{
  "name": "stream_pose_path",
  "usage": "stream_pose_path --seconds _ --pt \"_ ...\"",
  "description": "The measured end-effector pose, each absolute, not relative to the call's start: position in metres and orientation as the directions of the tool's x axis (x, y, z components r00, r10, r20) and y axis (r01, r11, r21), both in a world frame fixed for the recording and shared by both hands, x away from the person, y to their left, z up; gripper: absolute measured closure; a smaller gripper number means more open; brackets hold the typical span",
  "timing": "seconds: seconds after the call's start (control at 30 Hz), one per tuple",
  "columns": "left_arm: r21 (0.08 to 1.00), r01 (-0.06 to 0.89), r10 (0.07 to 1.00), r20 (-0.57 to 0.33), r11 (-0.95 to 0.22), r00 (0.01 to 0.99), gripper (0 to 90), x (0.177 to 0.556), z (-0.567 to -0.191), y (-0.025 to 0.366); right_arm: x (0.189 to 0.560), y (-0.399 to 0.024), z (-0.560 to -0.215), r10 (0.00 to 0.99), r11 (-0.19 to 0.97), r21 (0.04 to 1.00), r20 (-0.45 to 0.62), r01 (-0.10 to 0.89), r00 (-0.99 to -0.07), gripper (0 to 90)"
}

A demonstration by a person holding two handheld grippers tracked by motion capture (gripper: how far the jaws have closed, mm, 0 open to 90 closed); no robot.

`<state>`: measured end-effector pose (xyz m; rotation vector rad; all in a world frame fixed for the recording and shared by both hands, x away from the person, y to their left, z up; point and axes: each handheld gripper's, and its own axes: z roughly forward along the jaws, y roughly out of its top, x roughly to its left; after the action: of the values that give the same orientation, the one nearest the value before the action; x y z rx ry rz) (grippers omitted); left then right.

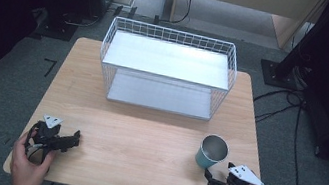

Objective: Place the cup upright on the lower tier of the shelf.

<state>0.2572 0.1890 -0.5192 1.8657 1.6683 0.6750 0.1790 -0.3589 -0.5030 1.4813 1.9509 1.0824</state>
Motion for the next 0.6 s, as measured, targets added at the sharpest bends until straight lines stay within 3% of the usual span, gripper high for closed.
stream_pose_path --seconds 0.6 --pt "0.686 0.722 0.994 0.011 -0.086 0.107 0.0 0.257 -0.519 0.189 0.198 -0.338 -0.491 0.946 0.063 0.872 0.102 0.486 -0.307 8.1"
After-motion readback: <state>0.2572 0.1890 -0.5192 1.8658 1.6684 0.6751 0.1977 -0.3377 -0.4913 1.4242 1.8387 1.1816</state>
